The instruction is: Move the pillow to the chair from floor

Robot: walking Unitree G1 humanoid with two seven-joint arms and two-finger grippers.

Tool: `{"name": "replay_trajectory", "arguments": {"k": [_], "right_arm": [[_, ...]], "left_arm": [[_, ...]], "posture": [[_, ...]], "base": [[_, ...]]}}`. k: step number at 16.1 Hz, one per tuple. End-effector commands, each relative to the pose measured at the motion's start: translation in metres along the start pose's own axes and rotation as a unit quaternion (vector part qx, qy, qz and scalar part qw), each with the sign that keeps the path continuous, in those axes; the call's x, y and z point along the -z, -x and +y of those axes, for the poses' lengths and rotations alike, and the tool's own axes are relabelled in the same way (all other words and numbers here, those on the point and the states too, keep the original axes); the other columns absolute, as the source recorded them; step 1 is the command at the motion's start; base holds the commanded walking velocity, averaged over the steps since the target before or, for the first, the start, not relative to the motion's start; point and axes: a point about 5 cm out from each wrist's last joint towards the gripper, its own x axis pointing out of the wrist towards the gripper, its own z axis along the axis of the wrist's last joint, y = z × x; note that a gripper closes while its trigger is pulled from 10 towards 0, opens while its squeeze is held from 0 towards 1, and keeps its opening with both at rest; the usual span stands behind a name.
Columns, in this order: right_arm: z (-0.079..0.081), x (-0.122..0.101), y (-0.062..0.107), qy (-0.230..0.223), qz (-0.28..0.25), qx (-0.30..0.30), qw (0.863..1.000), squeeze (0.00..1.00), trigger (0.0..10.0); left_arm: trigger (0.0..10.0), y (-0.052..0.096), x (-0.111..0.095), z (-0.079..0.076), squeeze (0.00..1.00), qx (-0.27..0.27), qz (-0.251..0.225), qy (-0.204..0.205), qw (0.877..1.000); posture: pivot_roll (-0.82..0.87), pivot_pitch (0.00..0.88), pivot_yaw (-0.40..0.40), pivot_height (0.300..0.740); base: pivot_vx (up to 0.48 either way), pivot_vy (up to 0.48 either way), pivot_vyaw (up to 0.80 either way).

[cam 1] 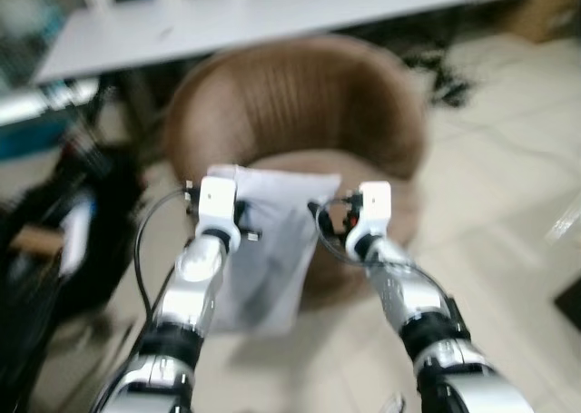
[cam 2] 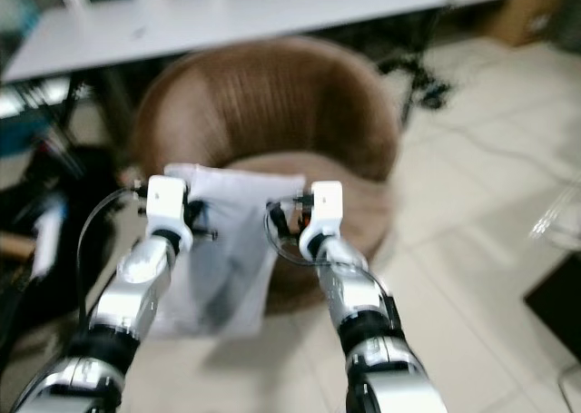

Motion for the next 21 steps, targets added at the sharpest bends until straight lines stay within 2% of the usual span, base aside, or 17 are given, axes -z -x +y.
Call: {"name": "replay_trajectory", "arguments": {"k": [1,5,17,21], "right_arm": [[-0.0001,-0.0022,-0.0004,0.006,-0.005,0.000,1.000,0.00,10.0],[0.0005,-0.0008,-0.0004,0.012,0.001,-0.005,1.000,0.00,10.0],[0.0000,0.0058,0.0023,0.017,0.012,-0.009,1.000,0.00,10.0],[0.0019,0.0075,0.0031,0.020,0.013,-0.017,1.000,0.00,10.0]], "left_arm": [[10.0,-0.0062,-0.0203,-0.0028,0.00,0.005,-0.039,-0.012,0.999],[10.0,-0.0080,-0.0231,-0.0034,0.00,0.002,-0.042,-0.005,0.999],[10.0,-0.0108,-0.0224,-0.0070,0.00,0.001,-0.030,-0.011,0.999],[10.0,-0.0107,-0.0222,-0.0086,0.00,0.011,-0.027,-0.024,0.999]], "posture": [[-0.11,0.000,0.096,0.740],[-0.11,0.000,0.093,0.740],[-0.11,0.000,0.100,0.740],[-0.12,0.000,0.099,0.740]], "base": [[0.454,0.000,0.00],[0.448,0.000,0.00],[0.348,0.325,0.00],[0.466,0.000,0.00]]}}
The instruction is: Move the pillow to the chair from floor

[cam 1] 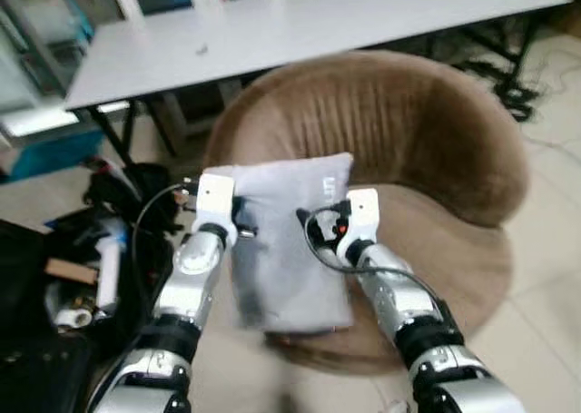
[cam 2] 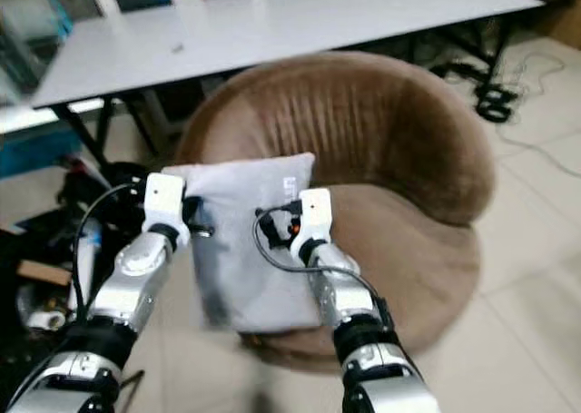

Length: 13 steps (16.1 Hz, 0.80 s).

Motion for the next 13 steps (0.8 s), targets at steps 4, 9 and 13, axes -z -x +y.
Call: {"name": "replay_trajectory", "arguments": {"k": [4,9,13], "right_arm": [[-0.004,-0.001,0.003,0.008,-0.005,0.001,1.000,0.00,10.0],[0.001,0.000,0.004,0.020,-0.008,-0.018,1.000,0.00,10.0],[0.008,0.003,0.004,0.030,-0.007,-0.037,0.999,0.00,10.0]], "left_arm": [[10.0,-0.007,-0.018,-0.004,0.00,0.004,-0.019,-0.049,0.999],[10.0,-0.006,-0.011,-0.006,0.00,0.011,0.004,-0.089,0.996],[10.0,-0.002,-0.011,-0.016,0.00,0.048,-0.010,-0.125,0.991]], "posture": [[-0.12,0.000,0.103,0.740],[-0.12,0.000,0.105,0.740],[-0.12,0.000,0.107,0.740]], "base": [[0.405,-0.166,0.00],[0.342,-0.333,0.00],[0.172,-0.166,0.00]]}}
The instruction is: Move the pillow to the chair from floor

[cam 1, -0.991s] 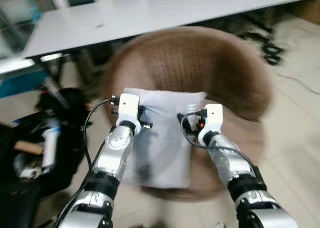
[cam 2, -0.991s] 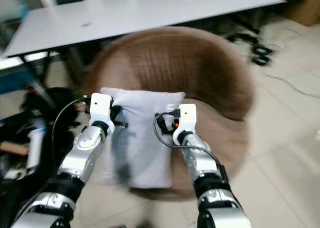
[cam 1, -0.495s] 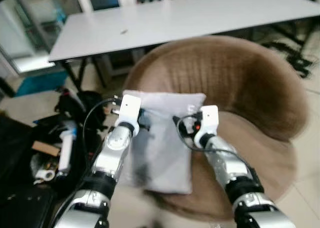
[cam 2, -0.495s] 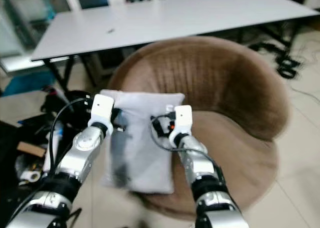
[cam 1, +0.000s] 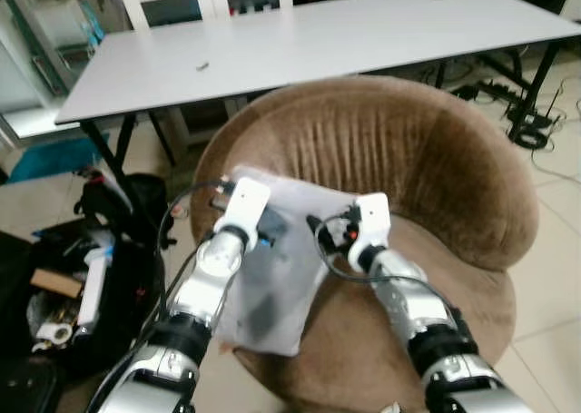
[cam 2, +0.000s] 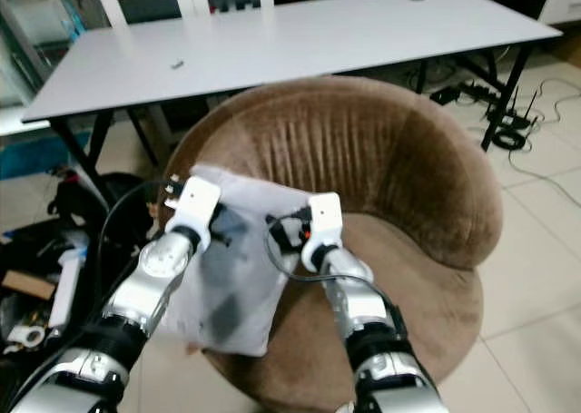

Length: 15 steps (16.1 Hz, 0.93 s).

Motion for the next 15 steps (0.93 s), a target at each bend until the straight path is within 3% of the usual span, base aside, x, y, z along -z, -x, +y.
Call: {"name": "replay_trajectory", "arguments": {"k": [1,3,6,9,11,12,13,14,15], "right_arm": [[0.011,-0.002,-0.004,0.005,-0.005,-0.020,1.000,0.00,10.0],[0.008,-0.004,-0.005,0.006,-0.004,-0.018,1.000,0.00,10.0],[0.007,-0.006,-0.005,0.006,-0.005,-0.016,1.000,0.00,10.0],[0.014,0.000,-0.005,0.003,-0.002,-0.022,1.000,0.00,10.0],[0.018,0.003,-0.004,0.007,0.001,-0.029,1.000,0.00,10.0],[0.018,0.003,-0.004,0.007,0.001,-0.029,1.000,0.00,10.0],[0.018,0.002,-0.004,0.007,0.000,-0.029,1.000,0.00,10.0],[0.017,0.002,-0.003,0.007,0.000,-0.029,1.000,0.00,10.0],[0.015,0.003,-0.002,0.008,0.000,-0.027,1.000,0.00,10.0]], "left_arm": [[10.0,0.001,-0.002,0.010,0.00,-0.011,-0.007,-0.003,1.000],[10.0,-0.003,-0.005,0.023,0.00,-0.023,-0.003,0.000,1.000],[10.0,-0.010,-0.016,0.062,0.00,-0.042,-0.001,-0.050,0.998],[10.0,-0.017,-0.042,0.108,0.00,-0.074,0.003,-0.094,0.993],[10.0,-0.022,-0.054,0.112,0.00,-0.066,0.000,-0.094,0.993],[10.0,-0.024,-0.055,0.113,0.00,-0.050,0.011,-0.112,0.992],[10.0,-0.024,-0.058,0.121,0.00,-0.032,0.037,-0.168,0.985],[10.0,-0.023,-0.059,0.126,0.00,-0.028,0.047,-0.191,0.980],[10.0,-0.020,-0.068,0.144,0.00,-0.037,0.061,-0.237,0.969]], "posture": [[-0.12,0.000,0.107,0.740],[-0.11,0.000,0.110,0.740],[-0.11,0.000,0.112,0.740],[-0.11,0.000,0.122,0.740],[-0.12,0.000,0.131,0.740],[-0.12,0.000,0.134,0.740],[-0.13,0.000,0.140,0.740],[-0.13,0.000,0.140,0.740],[-0.14,0.000,0.150,0.740]], "base": [[0.000,0.000,0.00],[0.000,0.000,0.00],[0.080,-0.419,0.00],[0.274,-0.390,0.00],[0.283,-0.384,0.00],[0.000,0.000,0.00],[0.000,0.000,0.00],[0.000,0.000,0.00],[0.000,0.000,0.00]]}}
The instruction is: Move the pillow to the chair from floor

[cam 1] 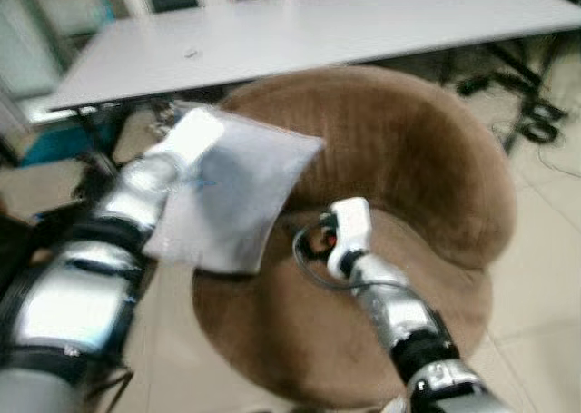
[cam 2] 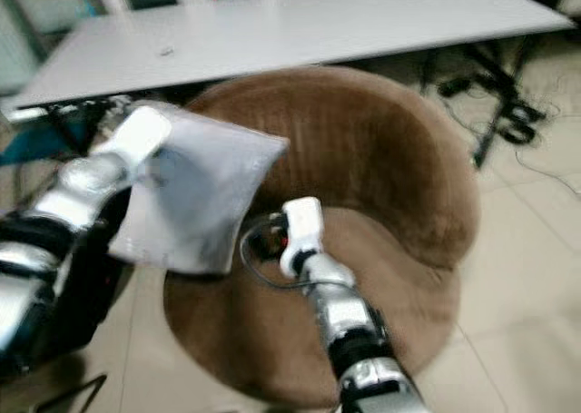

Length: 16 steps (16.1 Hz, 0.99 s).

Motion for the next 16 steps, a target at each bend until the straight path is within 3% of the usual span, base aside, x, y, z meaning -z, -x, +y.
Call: {"name": "replay_trajectory", "arguments": {"k": [1,3,4,5,8,10,11,13,14,15,16], "right_arm": [[-0.005,0.000,0.004,0.003,-0.001,0.005,1.000,0.00,10.0],[-0.008,0.005,0.010,0.003,0.004,0.015,1.000,0.00,10.0],[-0.010,0.009,0.014,0.002,0.005,0.022,1.000,0.00,10.0],[-0.011,0.011,0.018,0.000,0.005,0.028,1.000,0.00,10.0],[-0.012,0.022,0.038,-0.007,0.010,0.051,0.999,0.00,10.0],[-0.012,0.032,0.053,-0.014,0.016,0.071,0.997,0.00,10.0],[-0.011,0.033,0.055,-0.017,0.016,0.075,0.997,0.00,10.0],[-0.005,0.039,0.069,-0.027,0.019,0.090,0.995,0.00,10.0],[-0.001,0.043,0.076,-0.030,0.026,0.096,0.995,0.00,10.0],[0.000,0.044,0.078,-0.031,0.028,0.098,0.994,0.00,10.0],[0.004,0.046,0.083,-0.034,0.031,0.101,0.994,0.00,10.0]], "left_arm": [[10.0,0.003,-0.017,0.028,0.00,-0.028,-0.015,-0.045,0.998],[10.0,0.010,-0.018,0.055,0.00,-0.074,0.010,-0.114,0.991],[10.0,0.012,-0.020,0.064,0.00,-0.097,0.024,-0.183,0.978],[10.0,0.013,-0.023,0.067,0.00,-0.104,0.028,-0.219,0.970],[10.0,0.013,-0.028,0.073,0.00,-0.096,0.054,-0.273,0.956],[10.0,0.013,-0.037,0.079,0.00,-0.104,0.066,-0.339,0.932],[10.0,0.013,-0.038,0.080,0.00,-0.104,0.067,-0.350,0.928],[10.0,0.011,-0.045,0.075,0.00,-0.104,0.055,-0.408,0.906],[10.0,0.007,-0.046,0.065,0.00,-0.094,0.059,-0.466,0.878],[10.0,0.005,-0.045,0.059,0.00,-0.083,0.062,-0.487,0.867],[10.0,-0.001,-0.041,0.040,0.00,-0.037,0.060,-0.509,0.858]], "posture": [[-0.14,0.000,0.159,0.740],[-0.17,0.000,0.175,0.740],[-0.18,0.000,0.186,0.740],[-0.19,0.000,0.192,0.740],[-0.26,0.000,0.239,0.740],[-0.28,0.000,0.262,0.740],[-0.30,0.000,0.277,0.740],[-0.32,0.000,0.300,0.740],[-0.33,0.000,0.308,0.740],[-0.33,0.000,0.310,0.740],[-0.35,0.000,0.318,0.740]], "base": [[0.000,0.000,0.00],[0.000,0.000,0.00],[0.000,0.000,0.00],[0.000,0.000,0.00],[0.000,0.000,0.00],[0.000,0.000,0.00],[0.000,0.000,0.00],[0.000,0.000,0.00],[0.000,0.000,0.00],[0.000,0.000,0.00],[0.000,0.000,0.00]]}}
